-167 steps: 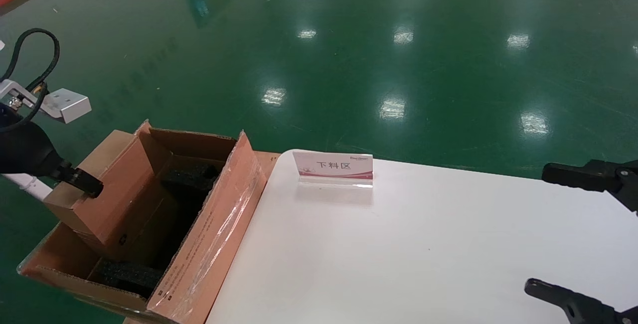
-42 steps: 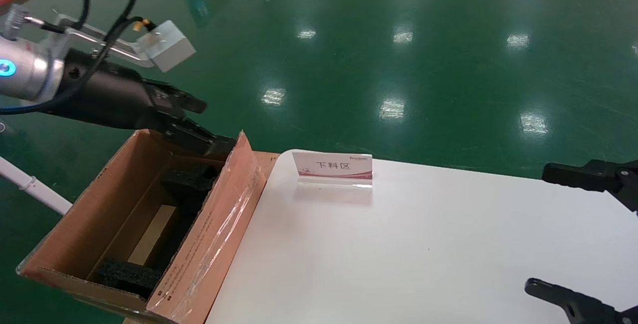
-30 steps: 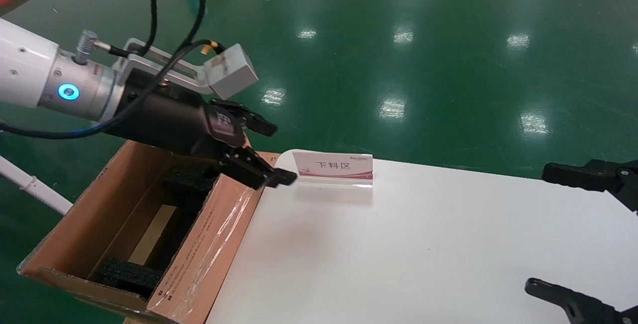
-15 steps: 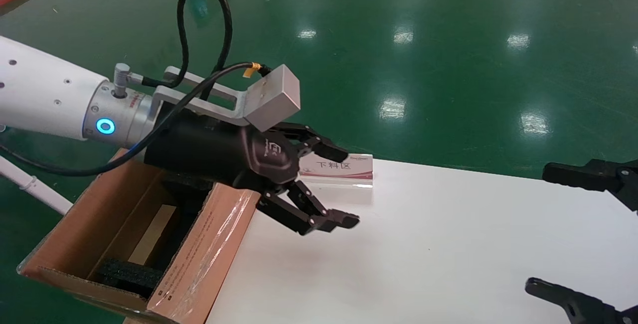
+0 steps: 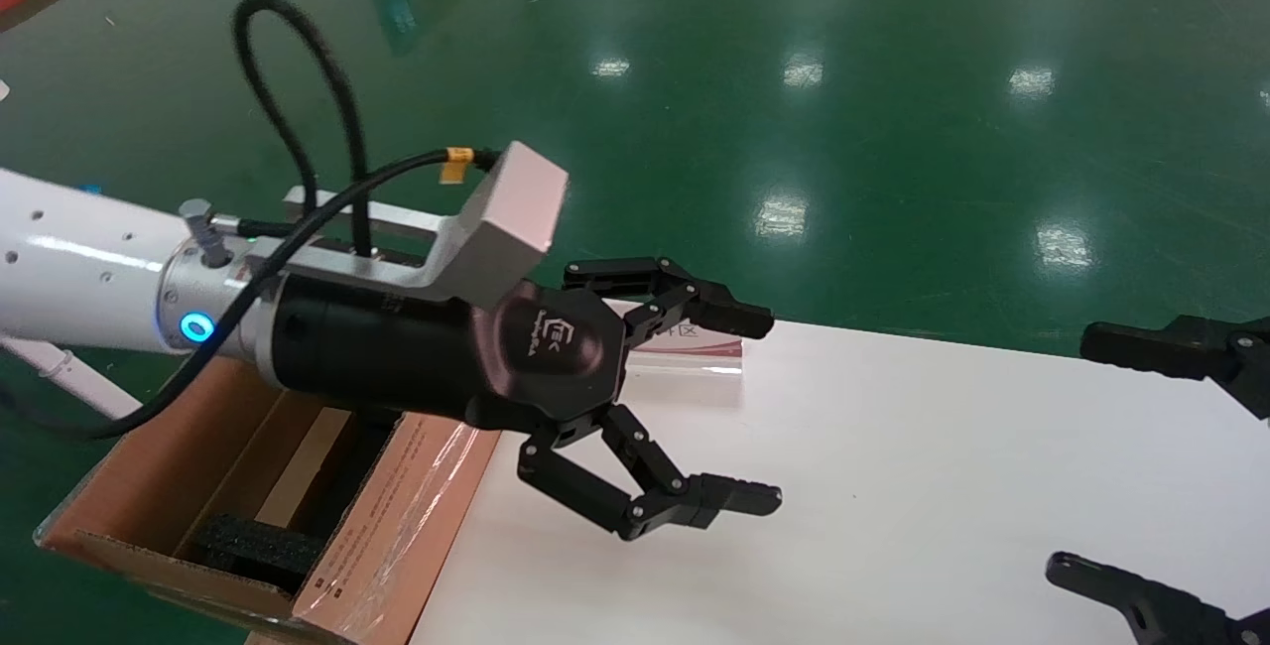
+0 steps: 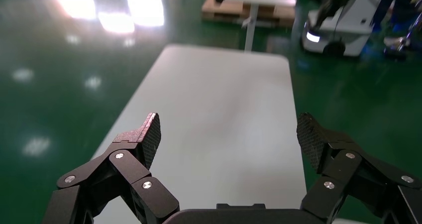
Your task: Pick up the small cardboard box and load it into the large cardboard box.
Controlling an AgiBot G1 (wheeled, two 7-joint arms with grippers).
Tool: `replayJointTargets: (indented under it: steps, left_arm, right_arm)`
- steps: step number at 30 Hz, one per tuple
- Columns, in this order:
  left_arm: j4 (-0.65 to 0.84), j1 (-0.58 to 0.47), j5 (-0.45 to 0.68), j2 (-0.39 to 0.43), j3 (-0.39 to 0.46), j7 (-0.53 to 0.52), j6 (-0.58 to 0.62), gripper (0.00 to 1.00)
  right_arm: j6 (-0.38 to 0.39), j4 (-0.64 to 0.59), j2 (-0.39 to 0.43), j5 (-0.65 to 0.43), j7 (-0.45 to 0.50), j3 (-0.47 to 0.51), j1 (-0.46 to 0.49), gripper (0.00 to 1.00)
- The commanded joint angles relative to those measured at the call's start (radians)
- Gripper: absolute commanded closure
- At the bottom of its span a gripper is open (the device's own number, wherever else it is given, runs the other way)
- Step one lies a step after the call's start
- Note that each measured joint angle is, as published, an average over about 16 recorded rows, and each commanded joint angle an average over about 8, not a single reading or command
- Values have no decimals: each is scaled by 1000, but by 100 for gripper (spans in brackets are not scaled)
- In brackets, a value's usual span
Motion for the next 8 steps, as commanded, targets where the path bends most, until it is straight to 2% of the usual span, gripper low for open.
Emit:
replayJointTargets:
  steps: [1,5,8]
  left_arm:
    - [3,57,-16,7,-66,31,15,0]
    - [8,173,-47,20,-200,95,45,0]
    - [10,217,-60,26,-251,119,57,0]
  right_arm:
    - [0,0,0,-1,0,1,0,0]
    - [-1,1,-1,-2,1,2,-1,0]
    - [-1,1,-1,-2,2,3,-1,0]
